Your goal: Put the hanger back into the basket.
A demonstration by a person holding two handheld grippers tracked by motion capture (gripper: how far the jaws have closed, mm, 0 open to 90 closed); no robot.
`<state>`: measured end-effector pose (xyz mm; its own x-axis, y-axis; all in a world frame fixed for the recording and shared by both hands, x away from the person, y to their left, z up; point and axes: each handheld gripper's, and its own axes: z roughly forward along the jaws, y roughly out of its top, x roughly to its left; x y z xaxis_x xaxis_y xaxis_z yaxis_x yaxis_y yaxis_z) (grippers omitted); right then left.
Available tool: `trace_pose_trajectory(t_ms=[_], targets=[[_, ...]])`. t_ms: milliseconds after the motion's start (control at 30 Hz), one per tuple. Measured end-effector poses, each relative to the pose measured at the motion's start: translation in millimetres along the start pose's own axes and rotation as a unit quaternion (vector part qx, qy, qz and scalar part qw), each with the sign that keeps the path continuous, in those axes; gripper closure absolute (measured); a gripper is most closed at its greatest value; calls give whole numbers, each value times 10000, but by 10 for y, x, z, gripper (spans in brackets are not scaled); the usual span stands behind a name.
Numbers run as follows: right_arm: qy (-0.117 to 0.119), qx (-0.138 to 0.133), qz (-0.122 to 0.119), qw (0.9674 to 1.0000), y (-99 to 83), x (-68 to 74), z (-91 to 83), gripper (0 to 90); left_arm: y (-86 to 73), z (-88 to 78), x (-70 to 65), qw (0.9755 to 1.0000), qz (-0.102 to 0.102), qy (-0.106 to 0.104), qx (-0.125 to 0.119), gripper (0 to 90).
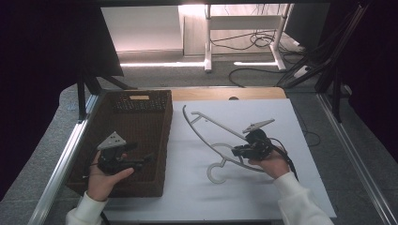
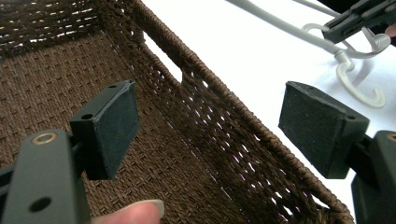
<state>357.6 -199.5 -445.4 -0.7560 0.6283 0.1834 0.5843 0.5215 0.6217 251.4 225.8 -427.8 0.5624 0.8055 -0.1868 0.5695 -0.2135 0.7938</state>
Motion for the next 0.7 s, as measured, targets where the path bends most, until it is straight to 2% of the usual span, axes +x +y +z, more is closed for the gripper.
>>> trace_pose_trajectory(t_ms=[67, 100, 300, 333, 400, 500, 700], targets=[[124, -138, 185, 9997, 18, -4, -28, 811, 0, 4, 3, 10000, 12, -4, 7, 201], [124, -138, 185, 9997, 18, -4, -28, 811, 0, 4, 3, 10000, 12, -4, 7, 201], [394, -408, 587, 9967, 51, -21, -56, 811, 1, 8, -9, 10000, 11, -4, 5, 201], [529, -575, 822, 9935, 68, -31, -73, 810, 1, 12, -14, 10000, 20, -12, 2, 201], [623, -725, 940, 9910, 86, -34, -92, 810, 4, 19, -23, 10000, 37, -19, 15, 201], [775, -986, 1198, 9848, 127, -27, -128, 810, 15, 32, -52, 10000, 52, -56, 4, 201], [1030, -1384, 1518, 9732, 196, 11, -150, 810, 42, 61, -121, 9998, 68, -194, -11, 199]])
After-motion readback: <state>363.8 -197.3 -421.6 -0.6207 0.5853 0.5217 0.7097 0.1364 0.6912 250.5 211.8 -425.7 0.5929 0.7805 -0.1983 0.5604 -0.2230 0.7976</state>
